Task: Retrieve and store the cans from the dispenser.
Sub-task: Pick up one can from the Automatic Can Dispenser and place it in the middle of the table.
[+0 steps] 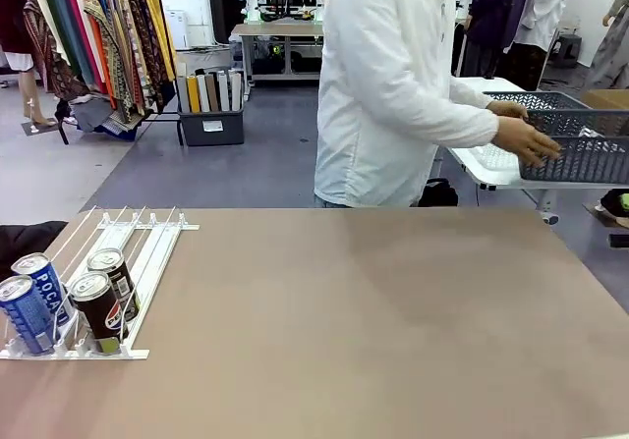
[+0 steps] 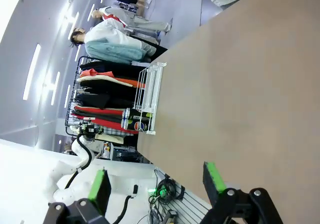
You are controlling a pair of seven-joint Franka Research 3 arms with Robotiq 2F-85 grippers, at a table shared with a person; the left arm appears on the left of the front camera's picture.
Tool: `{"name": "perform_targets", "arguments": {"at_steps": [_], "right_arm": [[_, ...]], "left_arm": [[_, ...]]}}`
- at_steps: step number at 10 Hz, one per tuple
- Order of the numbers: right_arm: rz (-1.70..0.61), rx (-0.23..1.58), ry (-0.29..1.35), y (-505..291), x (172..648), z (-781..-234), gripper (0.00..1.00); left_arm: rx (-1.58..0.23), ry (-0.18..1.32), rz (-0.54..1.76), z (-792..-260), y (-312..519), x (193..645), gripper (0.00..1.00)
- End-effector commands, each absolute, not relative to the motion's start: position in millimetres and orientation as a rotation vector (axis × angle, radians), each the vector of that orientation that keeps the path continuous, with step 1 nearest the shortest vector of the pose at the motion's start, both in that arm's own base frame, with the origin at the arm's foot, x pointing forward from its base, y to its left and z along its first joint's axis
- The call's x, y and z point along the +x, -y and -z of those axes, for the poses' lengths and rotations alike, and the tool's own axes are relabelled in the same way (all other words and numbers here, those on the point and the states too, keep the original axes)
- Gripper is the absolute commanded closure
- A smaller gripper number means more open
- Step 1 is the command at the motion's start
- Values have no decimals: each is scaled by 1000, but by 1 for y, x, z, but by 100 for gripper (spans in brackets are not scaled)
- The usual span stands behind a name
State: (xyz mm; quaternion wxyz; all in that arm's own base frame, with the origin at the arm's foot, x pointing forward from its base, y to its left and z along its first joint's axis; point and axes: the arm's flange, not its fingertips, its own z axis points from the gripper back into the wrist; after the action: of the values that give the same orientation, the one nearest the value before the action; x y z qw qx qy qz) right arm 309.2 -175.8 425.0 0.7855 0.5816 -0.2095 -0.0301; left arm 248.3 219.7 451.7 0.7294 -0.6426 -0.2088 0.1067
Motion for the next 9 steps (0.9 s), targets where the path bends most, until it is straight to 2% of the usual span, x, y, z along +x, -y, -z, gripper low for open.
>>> {"name": "perform_targets", "arguments": {"at_steps": [1,4,7,8,9], "right_arm": [[52,1294,444,185,298,-428,0],[52,1294,444,185,298,-428,0],[52,1294,444,185,298,-428,0],[52,1294,444,185,298,-428,0],[52,1294,444,185,298,-428,0]], "left_arm": [[-1426,451,-209,-456,-221,251,0],[-1413,442,-219,-453,-216,253,0],[-975,261,-17,-505,-138,278,0],[-724,206,-23,-512,-98,294,0],[-552,155,11,-513,-68,309,0]]}}
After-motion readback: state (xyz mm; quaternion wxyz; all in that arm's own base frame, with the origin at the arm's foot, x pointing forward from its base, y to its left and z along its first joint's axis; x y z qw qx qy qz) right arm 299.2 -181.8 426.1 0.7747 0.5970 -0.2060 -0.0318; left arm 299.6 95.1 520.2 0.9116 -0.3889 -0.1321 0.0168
